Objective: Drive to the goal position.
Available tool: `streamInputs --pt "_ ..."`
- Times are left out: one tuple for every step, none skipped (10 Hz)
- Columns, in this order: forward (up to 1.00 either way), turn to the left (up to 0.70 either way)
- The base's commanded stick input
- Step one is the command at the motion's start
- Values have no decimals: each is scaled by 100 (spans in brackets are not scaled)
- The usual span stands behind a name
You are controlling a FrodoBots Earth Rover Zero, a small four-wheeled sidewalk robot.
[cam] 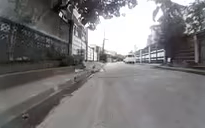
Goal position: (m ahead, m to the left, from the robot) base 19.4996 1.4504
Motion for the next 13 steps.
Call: streamInputs --pt "70 0" --pt "70 0" --pt "70 0" --pt "70 0" --pt "70 0" --pt "70 0" --pt "70 0" --pt "70 0" --pt "70 0" --pt "70 0" --pt "70 0" --pt "70 0" --pt "70 0"
